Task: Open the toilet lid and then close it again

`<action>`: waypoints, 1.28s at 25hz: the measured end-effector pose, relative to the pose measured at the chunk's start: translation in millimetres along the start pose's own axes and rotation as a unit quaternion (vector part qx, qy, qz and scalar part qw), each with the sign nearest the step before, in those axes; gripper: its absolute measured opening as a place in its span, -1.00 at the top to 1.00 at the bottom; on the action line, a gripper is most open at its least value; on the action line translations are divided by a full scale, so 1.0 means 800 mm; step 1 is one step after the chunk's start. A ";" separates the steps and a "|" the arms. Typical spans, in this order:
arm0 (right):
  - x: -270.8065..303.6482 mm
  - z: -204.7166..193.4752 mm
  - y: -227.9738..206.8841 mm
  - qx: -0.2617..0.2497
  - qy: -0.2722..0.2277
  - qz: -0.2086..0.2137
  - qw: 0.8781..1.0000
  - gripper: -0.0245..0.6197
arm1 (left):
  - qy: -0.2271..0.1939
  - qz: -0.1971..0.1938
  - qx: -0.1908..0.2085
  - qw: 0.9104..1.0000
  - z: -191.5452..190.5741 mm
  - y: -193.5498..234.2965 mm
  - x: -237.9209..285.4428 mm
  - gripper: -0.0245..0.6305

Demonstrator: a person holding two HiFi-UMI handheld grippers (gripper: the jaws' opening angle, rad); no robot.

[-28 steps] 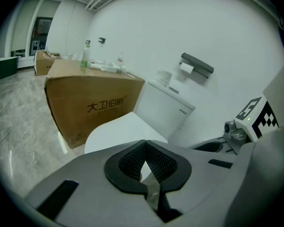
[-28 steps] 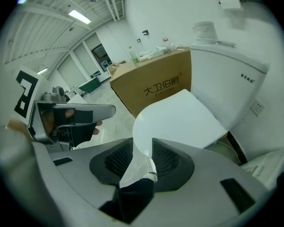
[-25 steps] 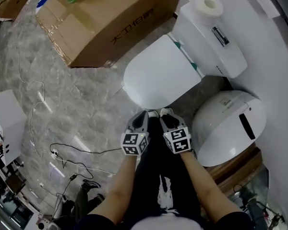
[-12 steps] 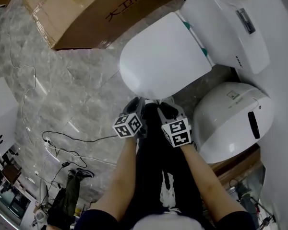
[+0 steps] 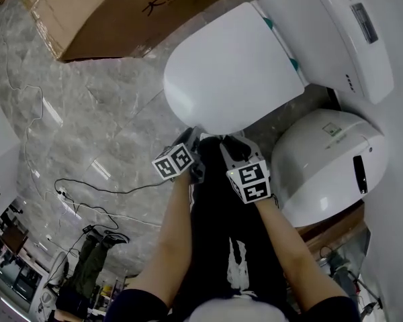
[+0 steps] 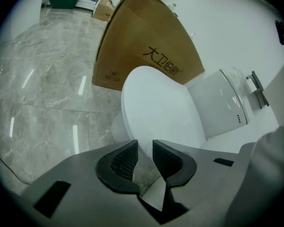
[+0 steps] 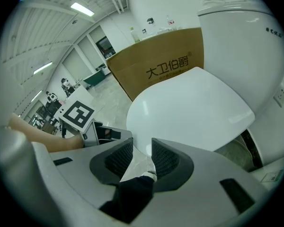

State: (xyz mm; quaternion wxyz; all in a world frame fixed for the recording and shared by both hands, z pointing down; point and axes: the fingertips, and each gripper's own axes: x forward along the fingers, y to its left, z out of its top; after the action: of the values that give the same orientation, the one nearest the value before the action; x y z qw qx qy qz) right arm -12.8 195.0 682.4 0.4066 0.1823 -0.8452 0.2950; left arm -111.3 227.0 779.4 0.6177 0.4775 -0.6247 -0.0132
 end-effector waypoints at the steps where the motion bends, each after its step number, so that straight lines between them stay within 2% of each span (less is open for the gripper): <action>1: 0.001 -0.001 0.000 -0.001 0.002 0.001 1.000 0.64 | -0.004 -0.004 -0.011 1.000 0.000 0.004 0.000 0.66; 4: 0.003 -0.003 -0.003 -0.005 0.003 0.001 1.000 0.64 | -0.006 -0.031 -0.038 0.999 0.001 0.007 0.001 0.73; 9: 0.005 -0.008 -0.013 -0.010 0.009 -0.001 1.000 0.64 | 0.022 -0.078 -0.063 0.995 0.000 0.007 0.003 0.76; 11: 0.006 -0.011 -0.015 -0.011 0.011 -0.002 1.000 0.64 | 0.032 -0.095 -0.079 0.992 0.001 0.007 0.003 0.72; 13: 0.009 -0.015 -0.016 -0.010 0.016 0.000 1.000 0.64 | 0.030 -0.097 -0.096 0.990 0.004 0.012 0.004 0.45; 15: 0.011 -0.018 -0.014 -0.006 0.021 0.003 1.000 0.64 | 0.026 -0.096 -0.107 0.989 0.008 0.017 0.006 0.46; 19: 0.013 -0.023 -0.016 -0.009 0.025 0.003 1.000 0.64 | 0.040 -0.106 -0.112 0.987 0.010 0.013 0.017 0.46; 24: 0.014 -0.026 -0.016 -0.005 0.027 0.004 1.000 0.64 | 0.039 -0.111 -0.125 0.985 0.008 0.015 0.008 0.72; 32: 0.024 -0.033 -0.013 0.001 0.032 0.012 0.999 0.64 | 0.057 -0.131 -0.106 0.984 0.009 0.010 0.005 0.76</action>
State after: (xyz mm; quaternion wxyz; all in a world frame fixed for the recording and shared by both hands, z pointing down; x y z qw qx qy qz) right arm -2.8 202.8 714.6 0.4293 0.1635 -0.8336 0.3066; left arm -120.5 225.1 785.6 0.6920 0.4871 -0.5159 -0.1331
